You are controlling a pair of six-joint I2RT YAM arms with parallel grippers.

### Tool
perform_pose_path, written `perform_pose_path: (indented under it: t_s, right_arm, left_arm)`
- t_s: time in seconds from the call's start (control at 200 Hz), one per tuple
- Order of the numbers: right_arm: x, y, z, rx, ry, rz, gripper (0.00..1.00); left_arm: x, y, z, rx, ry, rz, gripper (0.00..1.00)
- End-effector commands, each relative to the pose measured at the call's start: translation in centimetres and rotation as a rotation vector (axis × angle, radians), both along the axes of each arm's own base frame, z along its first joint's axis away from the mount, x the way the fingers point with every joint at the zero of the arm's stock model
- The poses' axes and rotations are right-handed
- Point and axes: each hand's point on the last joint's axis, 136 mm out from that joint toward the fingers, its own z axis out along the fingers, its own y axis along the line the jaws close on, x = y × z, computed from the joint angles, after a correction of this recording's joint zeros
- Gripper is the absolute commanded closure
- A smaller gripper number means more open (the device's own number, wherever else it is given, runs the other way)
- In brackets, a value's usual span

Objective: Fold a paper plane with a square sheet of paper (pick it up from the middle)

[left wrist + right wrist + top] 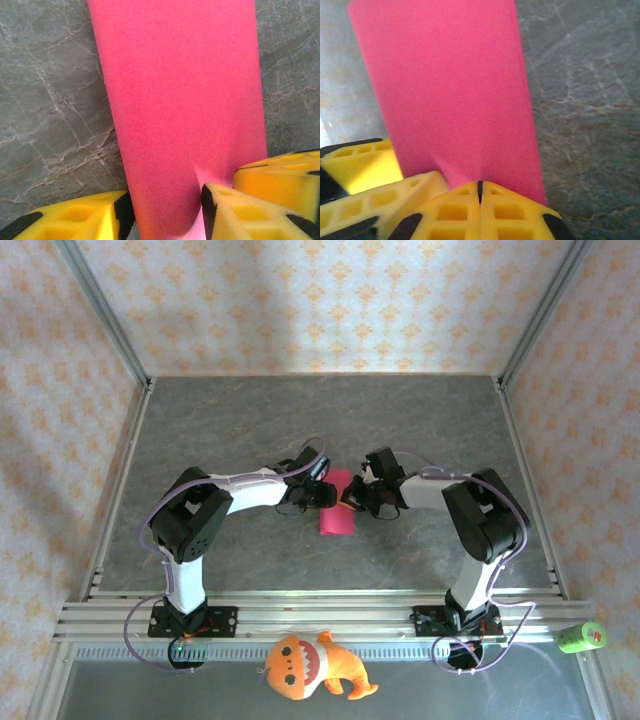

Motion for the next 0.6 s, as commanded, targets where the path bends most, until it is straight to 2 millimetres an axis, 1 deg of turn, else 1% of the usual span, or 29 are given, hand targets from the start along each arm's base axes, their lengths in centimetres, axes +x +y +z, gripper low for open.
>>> perform_pose_path:
  t_s: [0.0, 0.105, 0.155, 0.22, 0.28, 0.305, 0.315, 0.325, 0.445, 0.555, 0.596]
  right_arm:
    - [-1.0, -1.5, -2.9, -0.115, 0.046, 0.008, 1.0]
    - [-2.5, -3.2, -4.8, -0.19, 0.077, 0.007, 1.0]
    - [-3.0, -3.7, -5.5, -0.213, 0.087, 0.01, 1.0]
    - [-3.3, -3.9, -5.7, -0.223, 0.091, 0.025, 1.0]
    - [-3.6, -4.0, -5.8, -0.232, 0.091, 0.042, 1.0]
    - [-3.7, -4.2, -5.9, -0.24, 0.093, 0.045, 1.0]
    - [-3.7, -4.3, -5.9, -0.242, 0.092, 0.046, 1.0]
    - [-3.7, -4.3, -5.9, -0.242, 0.091, 0.048, 1.0]
    - [-4.0, -5.1, -5.6, -0.241, 0.085, 0.065, 1.0]
    - [-4.4, -5.3, -5.2, -0.208, 0.089, 0.086, 1.0]
    - [-4.5, -5.4, -5.2, -0.215, 0.082, 0.096, 1.0]
  left_arm:
    - [-1.4, 3.9, -5.9, 0.189, 0.085, 0.037, 0.51]
    - [-1.4, 3.7, -5.6, 0.175, 0.084, 0.035, 0.51]
    - [-1.2, 3.3, -5.1, 0.156, 0.079, 0.034, 0.51]
    - [-1.1, 2.7, -4.1, 0.118, 0.071, 0.033, 0.5]
    - [-0.7, 2.0, -2.5, 0.076, 0.047, 0.034, 0.49]
    - [-0.6, 1.8, -2.1, 0.062, 0.044, 0.036, 0.49]
    - [-0.4, 1.6, -1.1, 0.045, 0.025, 0.039, 0.49]
    - [-0.3, 1.5, -0.6, 0.036, 0.016, 0.04, 0.49]
    - [0.3, 1.0, 3.5, -0.05, -0.059, 0.068, 0.48]
    - [0.5, 0.6, 6.2, -0.117, -0.103, 0.081, 0.48]
    - [0.4, 0.5, 6.8, -0.137, -0.11, 0.083, 0.5]
